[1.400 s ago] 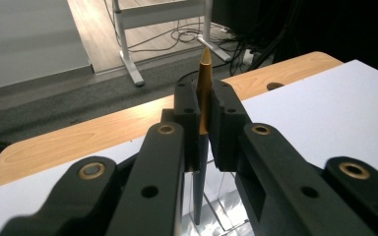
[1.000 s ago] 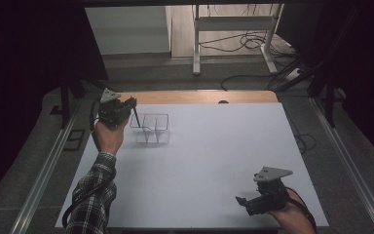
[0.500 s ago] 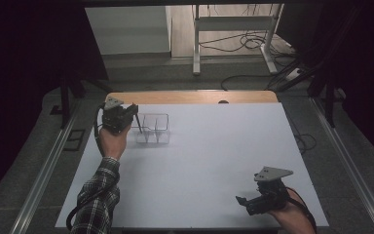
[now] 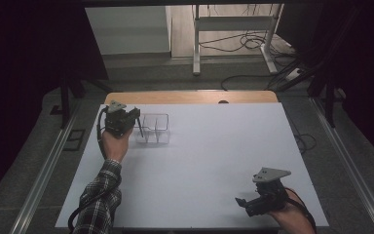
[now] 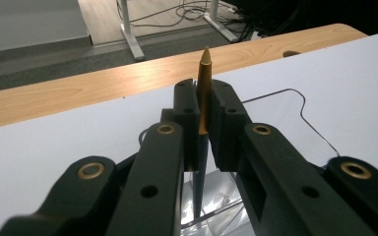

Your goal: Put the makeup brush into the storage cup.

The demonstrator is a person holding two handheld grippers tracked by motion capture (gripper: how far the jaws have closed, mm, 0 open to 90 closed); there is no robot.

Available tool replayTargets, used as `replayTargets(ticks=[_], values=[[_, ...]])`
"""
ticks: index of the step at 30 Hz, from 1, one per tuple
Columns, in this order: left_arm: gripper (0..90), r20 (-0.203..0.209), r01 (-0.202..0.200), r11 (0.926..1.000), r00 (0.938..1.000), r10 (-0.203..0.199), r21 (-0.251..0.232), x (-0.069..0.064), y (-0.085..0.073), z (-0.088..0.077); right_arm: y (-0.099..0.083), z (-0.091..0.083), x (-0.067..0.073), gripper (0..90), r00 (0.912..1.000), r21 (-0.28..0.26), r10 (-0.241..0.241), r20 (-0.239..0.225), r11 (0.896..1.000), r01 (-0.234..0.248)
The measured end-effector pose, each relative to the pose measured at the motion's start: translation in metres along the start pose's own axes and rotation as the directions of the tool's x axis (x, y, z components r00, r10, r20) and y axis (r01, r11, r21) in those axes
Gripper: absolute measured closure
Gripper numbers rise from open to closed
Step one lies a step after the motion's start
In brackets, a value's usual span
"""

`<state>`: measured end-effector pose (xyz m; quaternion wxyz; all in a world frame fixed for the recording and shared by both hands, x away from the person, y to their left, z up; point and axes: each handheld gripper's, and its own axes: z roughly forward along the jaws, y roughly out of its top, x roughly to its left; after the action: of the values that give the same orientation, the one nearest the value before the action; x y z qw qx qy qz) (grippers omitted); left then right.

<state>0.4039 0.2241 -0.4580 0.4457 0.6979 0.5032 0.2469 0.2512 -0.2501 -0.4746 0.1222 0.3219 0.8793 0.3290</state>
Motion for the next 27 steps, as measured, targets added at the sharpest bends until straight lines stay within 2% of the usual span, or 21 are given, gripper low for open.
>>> replayTargets(ticks=[2, 6, 11, 15, 19, 27], values=[[82.2, 0.004, 0.001, 1.0000, 1.0000, -0.001, 0.007, 0.000, 0.000, 0.001, 0.000, 0.000, 0.000, 0.0, 1.0000, 0.001, -0.002, -0.001, 1.000, 0.002], [57.6, -0.025, 0.007, 1.0000, 0.9996, -0.007, -0.003, 0.000, 0.002, 0.001, 0.000, 0.000, 0.000, 0.0, 1.0000, 0.001, -0.005, 0.001, 1.000, 0.005], [35.8, -0.022, 0.028, 0.9996, 0.9994, -0.028, -0.002, 0.003, 0.006, -0.003, 0.000, 0.000, 0.000, 0.0, 1.0000, 0.001, -0.003, 0.001, 1.000, 0.003], [23.2, -0.009, 0.043, 0.9991, 0.9990, -0.043, 0.000, 0.004, 0.007, -0.006, 0.000, 0.000, 0.000, 0.0, 1.0000, -0.005, 0.001, 0.004, 1.000, -0.001], [16.8, 0.020, 0.045, 0.9990, 0.9988, -0.045, 0.001, 0.004, 0.005, -0.009, 0.000, 0.000, -0.001, 0.0, 1.0000, -0.015, 0.001, -0.006, 1.000, -0.001], [8.8, 0.063, 0.013, 0.9996, 0.9979, -0.014, 0.025, -0.001, 0.002, -0.015, 0.000, -0.001, 0.000, 0.0, 0.9999, -0.025, 0.006, -0.013, 1.000, -0.006]])
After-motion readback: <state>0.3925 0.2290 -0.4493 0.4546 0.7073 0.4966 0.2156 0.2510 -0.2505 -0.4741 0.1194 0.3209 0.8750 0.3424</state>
